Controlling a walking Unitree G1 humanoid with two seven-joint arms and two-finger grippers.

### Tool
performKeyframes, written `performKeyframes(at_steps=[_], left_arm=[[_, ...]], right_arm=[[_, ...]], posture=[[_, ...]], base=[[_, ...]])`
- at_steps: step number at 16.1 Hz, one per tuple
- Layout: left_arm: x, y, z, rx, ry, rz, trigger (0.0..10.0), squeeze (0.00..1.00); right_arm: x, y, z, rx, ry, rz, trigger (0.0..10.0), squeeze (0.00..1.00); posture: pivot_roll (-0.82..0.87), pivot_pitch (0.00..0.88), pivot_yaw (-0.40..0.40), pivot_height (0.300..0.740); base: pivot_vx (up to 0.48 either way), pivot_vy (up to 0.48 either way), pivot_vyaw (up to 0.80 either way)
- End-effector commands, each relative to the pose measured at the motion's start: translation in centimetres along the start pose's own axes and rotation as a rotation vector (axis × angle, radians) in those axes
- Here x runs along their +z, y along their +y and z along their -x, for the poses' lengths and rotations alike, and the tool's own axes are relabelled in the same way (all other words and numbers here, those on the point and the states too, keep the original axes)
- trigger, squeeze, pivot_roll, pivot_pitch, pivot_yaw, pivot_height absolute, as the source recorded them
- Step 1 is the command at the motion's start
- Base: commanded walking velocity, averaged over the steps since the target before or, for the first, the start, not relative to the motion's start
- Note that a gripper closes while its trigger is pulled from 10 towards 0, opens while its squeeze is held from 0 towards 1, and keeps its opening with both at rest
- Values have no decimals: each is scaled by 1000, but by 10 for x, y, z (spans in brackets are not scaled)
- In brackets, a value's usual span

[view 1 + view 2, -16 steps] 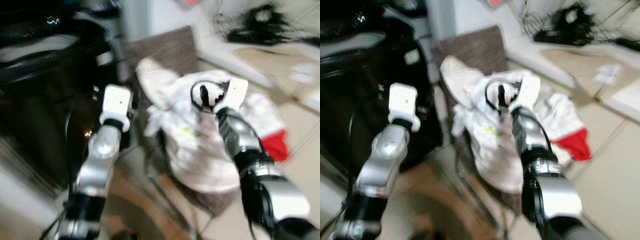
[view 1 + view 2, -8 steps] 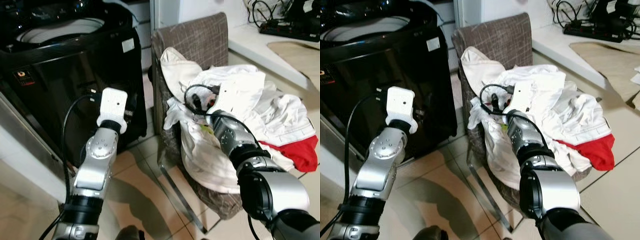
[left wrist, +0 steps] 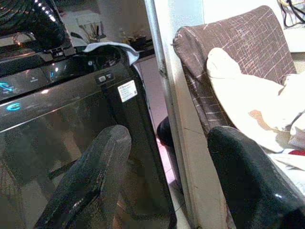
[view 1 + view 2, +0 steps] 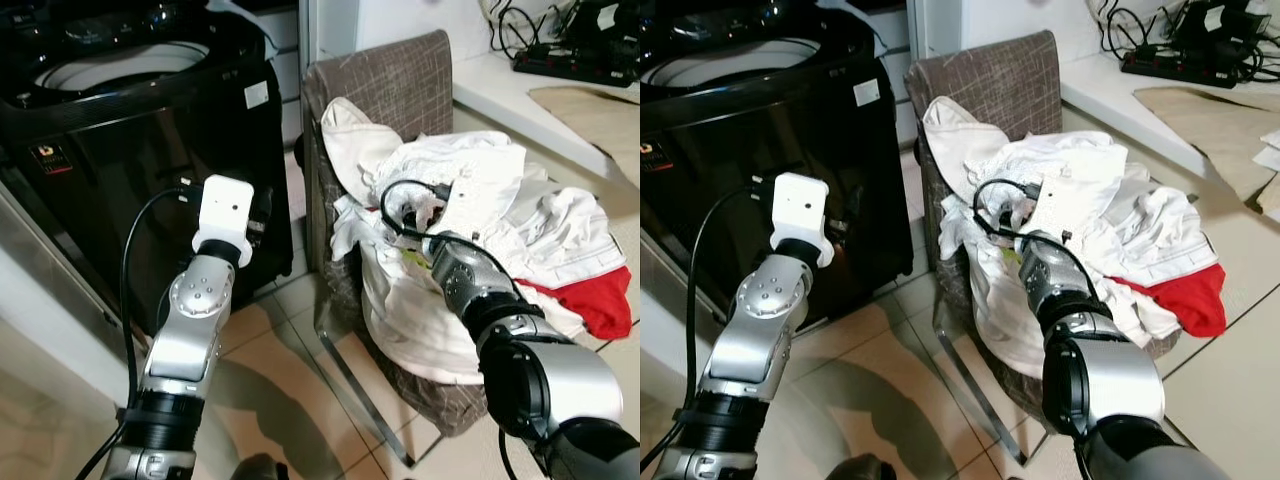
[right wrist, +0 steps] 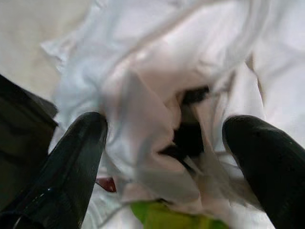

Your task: Clothes washing

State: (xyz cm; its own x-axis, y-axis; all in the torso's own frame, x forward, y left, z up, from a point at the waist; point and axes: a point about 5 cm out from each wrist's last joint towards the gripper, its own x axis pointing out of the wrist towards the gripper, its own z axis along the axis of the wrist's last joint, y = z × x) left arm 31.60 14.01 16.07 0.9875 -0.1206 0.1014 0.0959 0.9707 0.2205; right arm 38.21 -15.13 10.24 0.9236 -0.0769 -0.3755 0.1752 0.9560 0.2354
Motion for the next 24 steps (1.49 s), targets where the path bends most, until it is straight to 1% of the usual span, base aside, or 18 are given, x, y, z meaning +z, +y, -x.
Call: performKeyframes(at_steps=[1, 2, 3, 6, 10, 13, 14, 17, 18, 19, 20, 21, 22, 24], left_arm=[[3, 0, -1, -11, -5, -5, 10000, 0], [4, 0, -1, -13, -4, -7, 10000, 0], [4, 1, -1, -16, -3, -11, 10000, 0], [3, 1, 1, -20, 4, -19, 10000, 0], [2, 0, 2, -29, 6, -22, 10000, 0], [2, -2, 0, -40, 8, -22, 10000, 0], [2, -3, 0, -41, 8, -22, 10000, 0], [2, -5, -1, -43, 9, -21, 10000, 0], [2, -5, -1, -44, 10, -20, 10000, 0], [2, -5, 0, -44, 10, -19, 10000, 0], [3, -6, -1, -45, 9, -16, 10000, 0], [3, -7, -2, -47, 8, -14, 10000, 0], [4, -8, -2, -48, 7, -13, 10000, 0], [4, -9, -4, -50, 4, -9, 10000, 0]], right_arm=[[-4, -3, 0, -18, 32, -17, 10000, 0], [-7, -1, 0, -4, 46, -20, 10000, 0], [-11, -1, 1, -8, 63, -37, 0, 0], [-14, -1, 1, -7, 74, -51, 0, 0], [-20, 3, 2, 33, 78, -19, 0, 0], [-16, 8, 2, 73, 31, 21, 0, 0], [-16, 8, 2, 71, 26, 33, 0, 0], [-17, 6, 2, 70, 17, 24, 0, 0], [-12, 7, 2, 83, -10, 22, 0, 0], [-5, 10, 2, 95, -48, 44, 0, 0], [19, 19, 2, 126, -167, 109, 0, 0], [36, 26, 4, 151, -250, 142, 0, 0], [42, 28, 4, 162, -280, 150, 0, 0], [61, 38, 8, 199, -376, 175, 0, 0]], posture=[[42, 35, 38, 740], [42, 35, 38, 740], [48, 34, 37, 740], [57, 29, 34, 740], [58, 22, 30, 740], [53, 27, 32, 740], [45, 34, 31, 740], [42, 39, 29, 740], [39, 43, 27, 740], [39, 43, 27, 740], [32, 48, 25, 740], [26, 50, 23, 740], [26, 50, 23, 740], [7, 46, 21, 740]], base=[[0, 0, 0], [0, 0, 0], [0, 0, 0], [0, 0, 0], [0, 0, 0], [0, 0, 0], [0, 0, 0], [0, 0, 0], [0, 0, 0], [0, 0, 0], [0, 0, 0], [0, 0, 0], [0, 0, 0], [0, 0, 0]])
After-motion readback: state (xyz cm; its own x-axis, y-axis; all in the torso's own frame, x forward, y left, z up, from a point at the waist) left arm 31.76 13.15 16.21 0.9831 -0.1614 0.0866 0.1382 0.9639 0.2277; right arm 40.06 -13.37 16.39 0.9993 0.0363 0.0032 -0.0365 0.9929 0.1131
